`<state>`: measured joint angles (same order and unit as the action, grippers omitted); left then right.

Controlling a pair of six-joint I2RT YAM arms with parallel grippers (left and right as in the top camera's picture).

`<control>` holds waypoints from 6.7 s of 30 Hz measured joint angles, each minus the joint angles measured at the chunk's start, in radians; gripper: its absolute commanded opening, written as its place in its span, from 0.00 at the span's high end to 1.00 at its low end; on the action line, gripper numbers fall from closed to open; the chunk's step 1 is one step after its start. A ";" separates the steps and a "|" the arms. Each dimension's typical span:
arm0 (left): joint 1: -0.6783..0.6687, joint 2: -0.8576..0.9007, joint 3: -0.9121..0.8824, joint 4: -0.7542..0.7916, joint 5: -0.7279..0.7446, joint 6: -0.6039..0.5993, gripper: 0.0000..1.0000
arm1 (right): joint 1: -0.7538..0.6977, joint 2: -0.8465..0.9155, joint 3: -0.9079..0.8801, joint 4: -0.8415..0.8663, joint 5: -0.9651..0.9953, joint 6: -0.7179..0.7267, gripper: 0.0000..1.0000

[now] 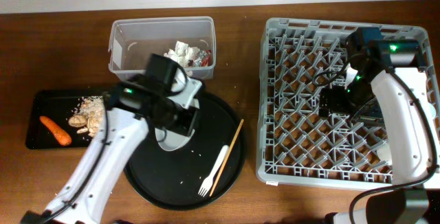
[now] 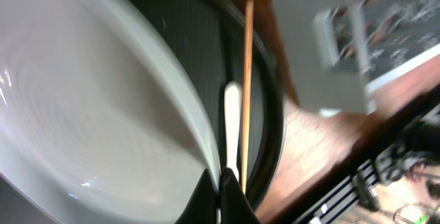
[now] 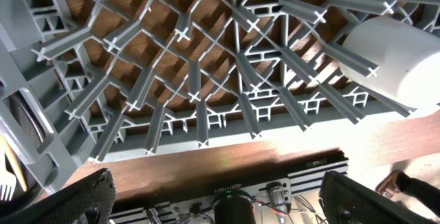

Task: Sort waste into correct bins and load items into the dishwasher rack
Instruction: 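Set the emptied plate back on the round black tray, then grasp the white plate rim with the right gripper, then carry the plate into the rack and stand it upright, then release the plate and move the right gripper back to the tray, then grasp the wooden chopstick with the right gripper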

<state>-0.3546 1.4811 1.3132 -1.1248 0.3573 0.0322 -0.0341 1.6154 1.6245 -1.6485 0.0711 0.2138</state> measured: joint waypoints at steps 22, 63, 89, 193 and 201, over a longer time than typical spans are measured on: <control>-0.030 0.012 -0.114 -0.021 -0.261 -0.166 0.36 | 0.000 0.000 0.000 -0.001 -0.001 -0.004 0.02; 0.604 -0.077 -0.104 -0.106 -0.317 -0.277 0.01 | 0.732 0.577 0.001 0.602 -0.249 0.124 0.92; 0.604 -0.077 -0.104 -0.098 -0.317 -0.280 0.01 | 0.252 -0.023 0.142 0.362 0.885 0.209 0.96; 0.573 -0.077 -0.105 -0.073 -0.305 -0.280 0.01 | 0.746 -0.028 -0.341 0.608 -0.327 0.409 0.41; 0.573 -0.077 -0.105 -0.076 -0.302 -0.280 0.01 | 0.766 0.134 -0.444 0.776 -0.171 0.510 0.42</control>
<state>0.2180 1.4044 1.2087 -1.2011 0.0551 -0.2478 0.7315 1.7496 1.1805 -0.8726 -0.1001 0.7238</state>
